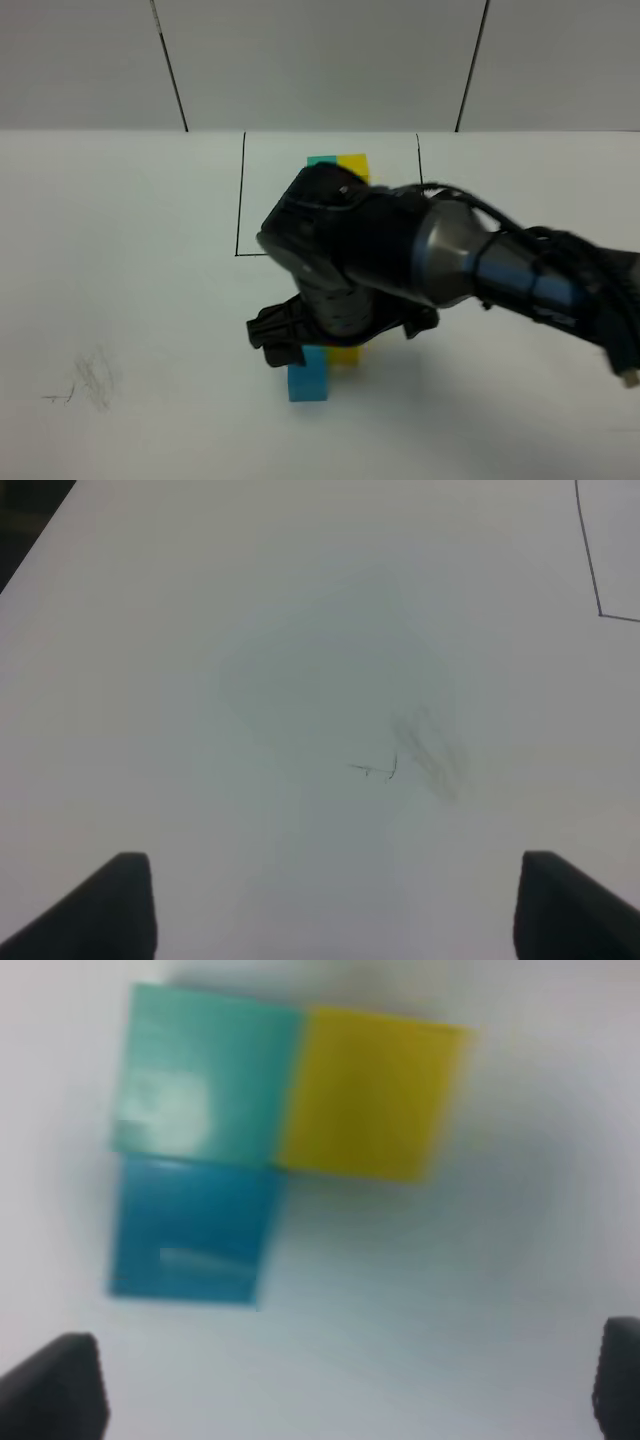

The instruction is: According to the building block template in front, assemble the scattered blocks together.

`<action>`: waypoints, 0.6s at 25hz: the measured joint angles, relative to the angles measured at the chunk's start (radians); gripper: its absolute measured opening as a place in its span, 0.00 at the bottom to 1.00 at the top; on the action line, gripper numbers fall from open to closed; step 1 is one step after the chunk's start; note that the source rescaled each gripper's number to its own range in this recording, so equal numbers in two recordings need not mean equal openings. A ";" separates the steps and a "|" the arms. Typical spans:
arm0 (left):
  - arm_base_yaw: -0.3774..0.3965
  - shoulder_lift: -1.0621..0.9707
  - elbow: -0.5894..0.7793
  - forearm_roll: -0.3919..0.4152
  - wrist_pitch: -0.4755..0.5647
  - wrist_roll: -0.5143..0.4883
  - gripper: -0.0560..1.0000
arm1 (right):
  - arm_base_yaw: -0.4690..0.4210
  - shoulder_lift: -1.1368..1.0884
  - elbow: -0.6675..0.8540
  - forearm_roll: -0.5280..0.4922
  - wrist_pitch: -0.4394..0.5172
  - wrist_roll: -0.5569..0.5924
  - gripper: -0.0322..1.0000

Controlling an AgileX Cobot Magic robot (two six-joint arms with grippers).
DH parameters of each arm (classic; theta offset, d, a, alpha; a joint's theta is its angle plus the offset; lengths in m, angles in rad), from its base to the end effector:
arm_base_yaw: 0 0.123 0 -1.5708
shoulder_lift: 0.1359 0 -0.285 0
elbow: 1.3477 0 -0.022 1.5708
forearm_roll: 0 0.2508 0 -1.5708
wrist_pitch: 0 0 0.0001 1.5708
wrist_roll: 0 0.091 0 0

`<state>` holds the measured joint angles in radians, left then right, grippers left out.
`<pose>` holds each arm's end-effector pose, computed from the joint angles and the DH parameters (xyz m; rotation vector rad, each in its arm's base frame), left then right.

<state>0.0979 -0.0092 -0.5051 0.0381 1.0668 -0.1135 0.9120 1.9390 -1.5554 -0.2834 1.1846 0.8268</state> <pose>-0.0074 0.0023 0.2782 -0.2170 2.0241 0.0357 0.2592 0.2963 0.2329 -0.2595 2.8645 -0.1509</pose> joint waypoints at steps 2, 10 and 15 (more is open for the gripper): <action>0.000 0.000 0.000 0.000 0.000 0.000 0.62 | 0.000 -0.103 0.017 -0.074 0.007 -0.021 0.92; 0.000 0.000 0.000 0.000 0.000 0.000 0.62 | -0.096 -0.451 0.121 -0.567 0.023 -0.315 0.85; 0.000 0.000 0.000 0.000 0.000 0.000 0.62 | -0.368 -0.672 0.122 -0.672 0.025 -0.790 0.84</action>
<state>0.0979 -0.0092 -0.5051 0.0381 1.0668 -0.1135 0.5435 1.2673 -1.4338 -0.9557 1.2091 0.0367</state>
